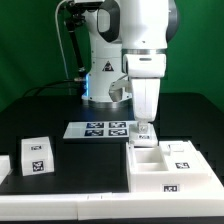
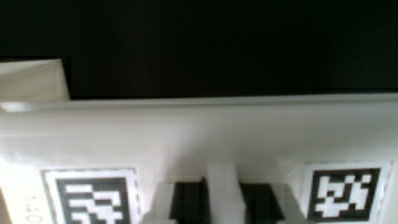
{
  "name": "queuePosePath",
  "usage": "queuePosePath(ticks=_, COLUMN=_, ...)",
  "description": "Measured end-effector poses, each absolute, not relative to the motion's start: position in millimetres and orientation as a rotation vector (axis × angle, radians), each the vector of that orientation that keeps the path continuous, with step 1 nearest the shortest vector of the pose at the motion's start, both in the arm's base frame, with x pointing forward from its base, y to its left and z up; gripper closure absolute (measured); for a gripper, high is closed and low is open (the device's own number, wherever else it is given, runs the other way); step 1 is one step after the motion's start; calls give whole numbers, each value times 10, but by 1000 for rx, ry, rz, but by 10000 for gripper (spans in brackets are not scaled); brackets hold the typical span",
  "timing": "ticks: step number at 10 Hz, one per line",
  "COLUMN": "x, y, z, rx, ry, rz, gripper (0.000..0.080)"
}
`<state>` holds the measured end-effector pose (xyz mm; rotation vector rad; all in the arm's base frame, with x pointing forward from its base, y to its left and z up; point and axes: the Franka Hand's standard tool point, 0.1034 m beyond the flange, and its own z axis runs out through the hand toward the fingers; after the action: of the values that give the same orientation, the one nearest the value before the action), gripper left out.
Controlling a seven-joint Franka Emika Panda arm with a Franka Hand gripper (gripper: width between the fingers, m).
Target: Assemble cabinet
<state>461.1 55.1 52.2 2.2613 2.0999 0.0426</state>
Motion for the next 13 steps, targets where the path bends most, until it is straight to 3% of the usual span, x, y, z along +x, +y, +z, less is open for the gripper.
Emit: queuePosePath(ticks=13, x=4684, y=559, z=524, rx=2258, ry=2102, rz=40, gripper=729)
